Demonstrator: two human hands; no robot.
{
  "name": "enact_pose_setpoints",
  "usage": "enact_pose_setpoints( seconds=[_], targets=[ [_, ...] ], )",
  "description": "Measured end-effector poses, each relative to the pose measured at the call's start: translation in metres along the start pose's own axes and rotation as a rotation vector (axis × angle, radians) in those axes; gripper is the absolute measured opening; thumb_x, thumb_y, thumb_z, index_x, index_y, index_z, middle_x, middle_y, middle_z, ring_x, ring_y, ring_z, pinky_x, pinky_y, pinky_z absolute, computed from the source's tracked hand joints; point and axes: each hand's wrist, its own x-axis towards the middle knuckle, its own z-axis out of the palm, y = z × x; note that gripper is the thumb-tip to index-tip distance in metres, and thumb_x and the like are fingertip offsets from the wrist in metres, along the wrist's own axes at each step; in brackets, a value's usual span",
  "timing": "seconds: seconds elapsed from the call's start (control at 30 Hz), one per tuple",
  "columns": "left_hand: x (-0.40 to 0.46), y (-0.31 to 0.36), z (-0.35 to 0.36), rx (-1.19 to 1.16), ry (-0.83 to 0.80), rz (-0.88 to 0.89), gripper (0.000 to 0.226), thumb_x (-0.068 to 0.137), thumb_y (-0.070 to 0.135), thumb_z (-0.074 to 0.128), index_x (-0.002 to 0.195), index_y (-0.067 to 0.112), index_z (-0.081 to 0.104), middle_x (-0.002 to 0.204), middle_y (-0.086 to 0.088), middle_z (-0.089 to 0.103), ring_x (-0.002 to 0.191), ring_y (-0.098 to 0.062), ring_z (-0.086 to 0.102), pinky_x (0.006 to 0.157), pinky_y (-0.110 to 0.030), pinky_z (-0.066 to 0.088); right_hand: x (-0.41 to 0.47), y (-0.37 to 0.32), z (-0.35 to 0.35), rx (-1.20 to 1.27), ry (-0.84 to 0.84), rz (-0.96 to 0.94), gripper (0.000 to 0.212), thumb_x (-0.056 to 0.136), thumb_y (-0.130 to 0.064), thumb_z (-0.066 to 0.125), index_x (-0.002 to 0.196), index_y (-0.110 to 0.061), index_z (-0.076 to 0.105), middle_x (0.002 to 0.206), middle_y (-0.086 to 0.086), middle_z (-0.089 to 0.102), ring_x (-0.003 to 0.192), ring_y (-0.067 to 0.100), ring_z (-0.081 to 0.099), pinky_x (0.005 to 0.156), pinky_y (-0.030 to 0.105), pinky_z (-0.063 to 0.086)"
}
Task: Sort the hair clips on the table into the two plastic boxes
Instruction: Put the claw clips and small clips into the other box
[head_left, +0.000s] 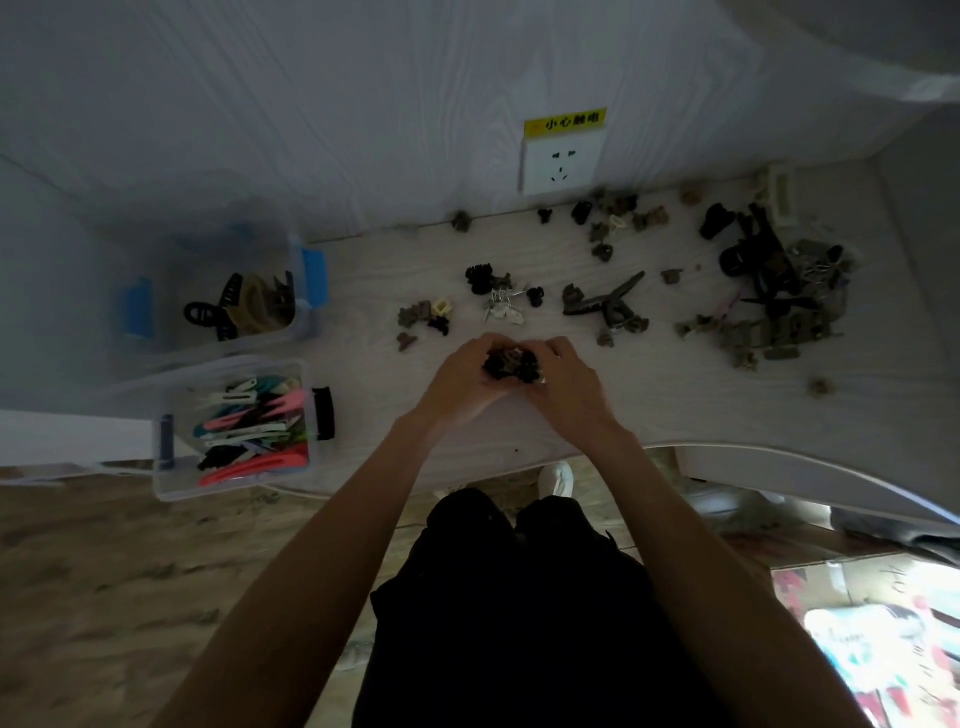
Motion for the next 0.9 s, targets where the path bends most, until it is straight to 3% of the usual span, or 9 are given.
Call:
enact_pose_setpoints(
  seconds=[0.13,0.33,0.4,0.5,0.6,0.63,0.73,0.9],
  targets=[
    [-0.018,0.012,-0.023,-0.214,0.092,0.032,0.041,0.081,0.012,0.070,0.118,0.015,0.053,0.114,-0.001,0.058,0.090,-0.005,0.060,0.077,-0.008,0.050,0.000,-0.025,-0.012,-0.005,0.044,-0.124,0.045,0.090,-0.018,0.056,0.133,-0.016,0.042,0.128,0.012,0.044,0.102,0.032,0.057,0.085,0.041,0.048],
    [-0.054,0.003,-0.105,-0.245,0.388,0.088,0.036,0.084,0.011,0.066,0.117,0.015,0.052,0.110,0.004,0.058,0.092,0.000,0.059,0.079,-0.007,0.048,0.026,-0.116,-0.019,0.166,0.061,-0.368,0.045,0.088,-0.019,0.061,0.130,-0.013,0.046,0.125,0.012,0.049,0.108,0.023,0.052,0.082,0.016,0.035],
    [-0.066,-0.011,-0.139,-0.174,0.474,0.079,0.035,0.086,0.014,0.064,0.118,0.014,0.051,0.111,0.002,0.057,0.092,0.000,0.058,0.080,-0.008,0.048,0.043,-0.151,-0.011,0.216,0.020,-0.430,0.044,0.086,-0.021,0.063,0.127,-0.013,0.049,0.120,0.012,0.053,0.105,0.022,0.053,0.084,0.019,0.037],
    [-0.081,-0.038,-0.184,-0.152,0.587,0.047,0.033,0.084,0.027,0.066,0.113,0.018,0.052,0.111,-0.002,0.059,0.095,-0.012,0.061,0.083,-0.022,0.051,0.075,-0.200,0.010,0.267,-0.076,-0.504,0.044,0.084,-0.022,0.066,0.125,-0.012,0.052,0.119,0.013,0.058,0.108,0.024,0.054,0.085,0.020,0.036],
    [-0.091,-0.059,-0.219,-0.054,0.663,-0.075,0.028,0.086,0.020,0.064,0.112,0.017,0.054,0.105,0.003,0.059,0.090,-0.014,0.058,0.072,-0.005,0.042,0.102,-0.240,0.035,0.255,-0.157,-0.531,0.044,0.081,-0.022,0.069,0.121,-0.008,0.055,0.119,0.014,0.061,0.110,0.026,0.054,0.086,0.028,0.038],
    [-0.093,-0.066,-0.228,0.009,0.668,-0.119,0.029,0.087,0.019,0.062,0.114,0.014,0.054,0.106,0.002,0.060,0.090,-0.015,0.057,0.072,-0.007,0.042,0.110,-0.249,0.043,0.229,-0.167,-0.503,0.045,0.081,-0.022,0.068,0.122,-0.008,0.055,0.121,0.014,0.060,0.112,0.027,0.053,0.089,0.031,0.039],
    [-0.098,-0.093,-0.248,0.271,0.624,-0.242,0.027,0.088,0.021,0.059,0.114,0.013,0.054,0.112,-0.008,0.061,0.100,-0.027,0.058,0.080,-0.032,0.042,0.133,-0.268,0.064,0.127,-0.179,-0.405,0.049,0.084,-0.020,0.065,0.129,-0.011,0.050,0.130,0.014,0.053,0.116,0.032,0.052,0.094,0.036,0.040],
    [-0.095,-0.120,-0.256,0.467,0.546,-0.270,0.034,0.090,0.022,0.057,0.123,0.014,0.055,0.117,-0.012,0.063,0.104,-0.031,0.059,0.086,-0.036,0.046,0.159,-0.291,0.080,-0.028,-0.184,-0.482,0.051,0.085,-0.008,0.058,0.134,-0.013,0.044,0.135,0.015,0.049,0.122,0.030,0.046,0.100,0.035,0.036]
  ],
)
